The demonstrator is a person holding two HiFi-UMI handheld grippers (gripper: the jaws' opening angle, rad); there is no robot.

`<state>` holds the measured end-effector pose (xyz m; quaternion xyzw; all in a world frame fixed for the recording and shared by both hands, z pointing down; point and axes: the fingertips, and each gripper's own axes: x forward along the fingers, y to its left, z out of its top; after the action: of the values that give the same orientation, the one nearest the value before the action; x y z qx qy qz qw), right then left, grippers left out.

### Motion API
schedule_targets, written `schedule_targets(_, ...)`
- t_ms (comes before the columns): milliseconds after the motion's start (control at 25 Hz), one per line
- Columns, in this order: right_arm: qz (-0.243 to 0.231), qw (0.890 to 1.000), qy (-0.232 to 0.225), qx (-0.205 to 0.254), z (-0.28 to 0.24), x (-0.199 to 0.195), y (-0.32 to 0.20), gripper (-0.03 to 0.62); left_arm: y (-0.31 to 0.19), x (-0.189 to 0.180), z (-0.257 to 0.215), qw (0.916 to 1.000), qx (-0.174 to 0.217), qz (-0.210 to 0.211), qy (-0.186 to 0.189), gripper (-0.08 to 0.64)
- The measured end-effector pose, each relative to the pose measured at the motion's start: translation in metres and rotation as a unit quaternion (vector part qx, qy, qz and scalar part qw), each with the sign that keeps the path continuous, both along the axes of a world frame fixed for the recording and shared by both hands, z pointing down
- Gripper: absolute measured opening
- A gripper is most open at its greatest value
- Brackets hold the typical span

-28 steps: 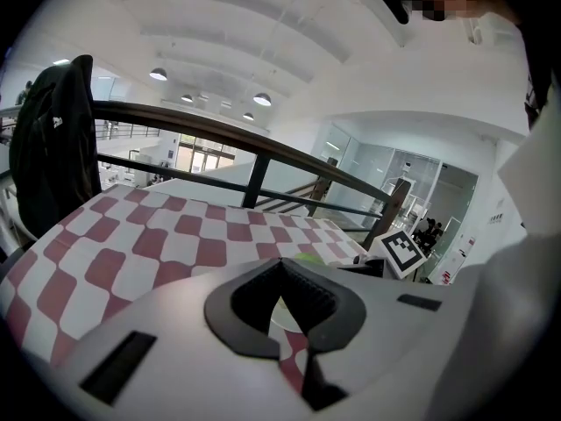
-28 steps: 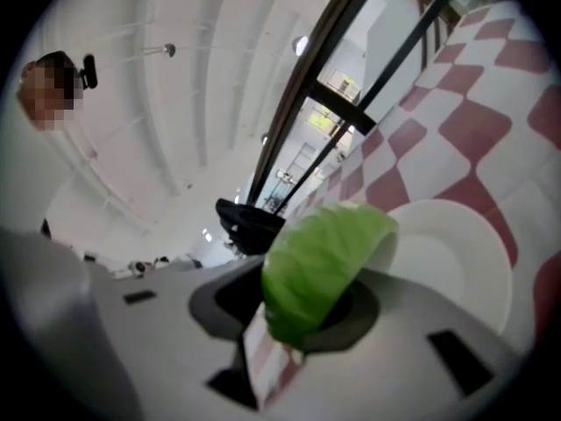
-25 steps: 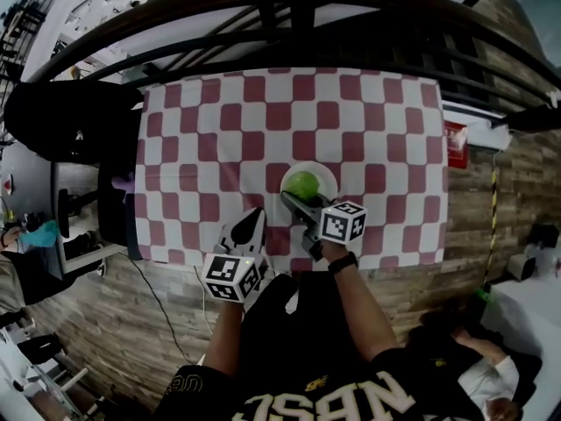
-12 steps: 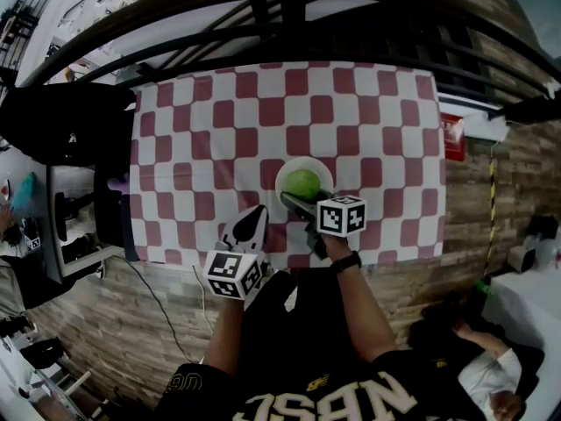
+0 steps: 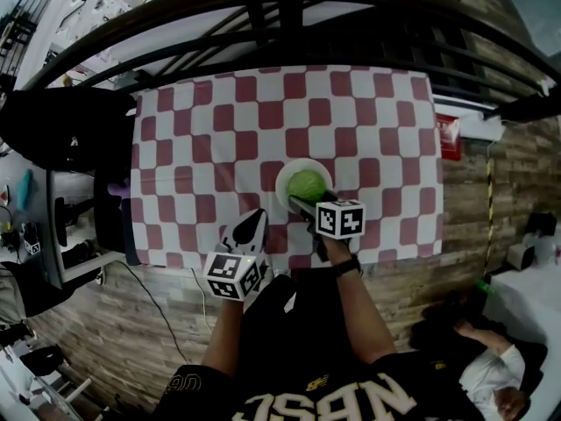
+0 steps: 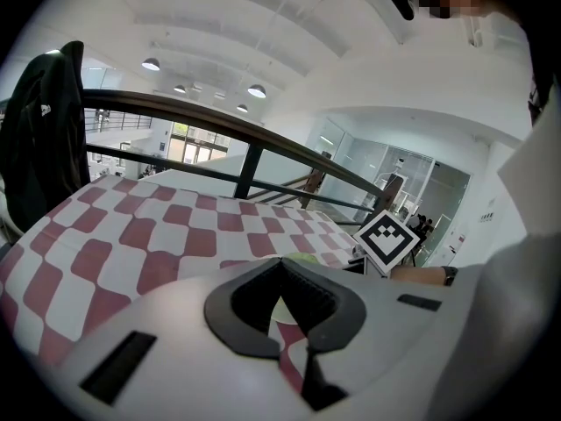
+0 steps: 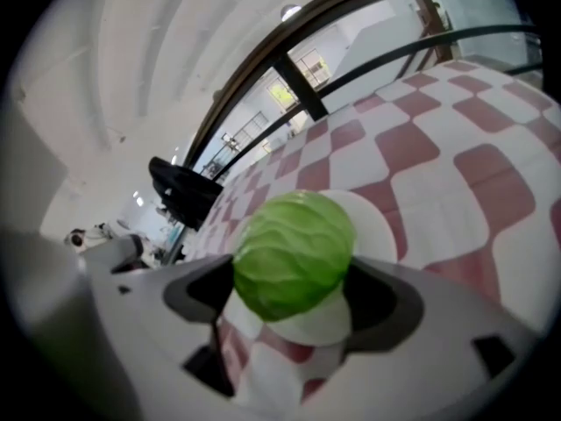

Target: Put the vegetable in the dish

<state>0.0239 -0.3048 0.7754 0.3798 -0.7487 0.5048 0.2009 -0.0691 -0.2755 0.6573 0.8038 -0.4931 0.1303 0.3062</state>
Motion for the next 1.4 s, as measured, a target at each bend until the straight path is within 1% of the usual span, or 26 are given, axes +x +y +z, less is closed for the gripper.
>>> schedule_targets(200, -0.003, 0.999, 0.036, 0.003, 0.001, 0.005, -0.001, 0.390, -0.001, -0.002, -0.001, 1.0000, 0.000, 0.004, 0.004, 0.018)
schedule_targets(280, -0.013, 0.998, 0.068, 0.004, 0.002, 0.009, 0.002, 0.399, 0.000, -0.004, -0.003, 1.0000, 0.001, 0.006, 0.005, 0.018)
schedule_targets(440, -0.024, 0.991, 0.128, 0.022, 0.001, 0.018, 0.007, 0.447, 0.002, -0.011, -0.010, 0.9999, 0.009, 0.005, 0.009, 0.018)
schedule_targets(560, -0.027, 0.986, 0.161, 0.035, -0.005, 0.026, 0.012, 0.457, 0.005, -0.016, -0.019, 0.9997, 0.018, 0.004, 0.012, 0.018)
schedule_targets(680, -0.019, 0.987, 0.154, 0.046, -0.020, 0.028, 0.020, 0.456, 0.010, -0.021, -0.028, 0.9995, 0.025, 0.004, 0.016, 0.018)
schedule_targets(760, -0.012, 0.987, 0.142, 0.069, -0.039, 0.027, 0.025, 0.456, 0.014, -0.023, -0.036, 0.9992, 0.033, 0.004, 0.020, 0.018)
schedule_targets(880, -0.018, 0.984, 0.124, 0.128, -0.083, 0.013, 0.030, 0.453, 0.017, -0.027, -0.056, 0.9984, 0.051, 0.006, 0.024, 0.018)
schedule_targets(960, -0.027, 0.977, 0.116, 0.175, -0.118, 0.001, 0.032, 0.440, 0.017, -0.028, -0.074, 0.9974, 0.068, 0.009, 0.023, 0.018)
schedule_targets(1000, -0.029, 0.973, 0.115, 0.199, -0.136, -0.004, 0.033, 0.419, 0.017, -0.029, -0.084, 0.9967, 0.077, 0.010, 0.022, 0.018)
schedule_targets(1080, -0.028, 0.962, 0.114, 0.248, -0.174, -0.014, 0.035, 0.318, 0.016, -0.031, -0.105, 0.9948, 0.099, 0.011, 0.021, 0.018)
schedule_targets(1120, -0.025, 0.955, 0.113, 0.273, -0.193, -0.019, 0.036, 0.278, 0.016, -0.033, -0.117, 0.9936, 0.110, 0.012, 0.021, 0.018)
schedule_targets(1160, -0.024, 0.948, 0.112, 0.298, -0.212, -0.025, 0.039, 0.233, 0.016, -0.034, -0.129, 0.9923, 0.122, 0.012, 0.021, 0.018)
schedule_targets(1240, -0.019, 0.932, 0.109, 0.345, -0.248, -0.035, 0.047, 0.122, 0.019, -0.036, -0.153, 0.9891, 0.146, 0.013, 0.017, 0.018)
schedule_targets(1280, -0.014, 0.926, 0.104, 0.363, -0.265, -0.040, 0.052, 0.083, 0.022, -0.037, -0.165, 0.9873, 0.157, 0.014, 0.015, 0.018)
schedule_targets(1320, -0.007, 0.921, 0.096, 0.378, -0.281, -0.044, 0.059, 0.055, 0.025, -0.037, -0.177, 0.9853, 0.169, 0.015, 0.012, 0.018)
schedule_targets(1400, 0.012, 0.911, 0.080, 0.404, -0.310, -0.049, 0.070, 0.023, 0.032, -0.037, -0.199, 0.9804, 0.196, 0.017, 0.009, 0.018)
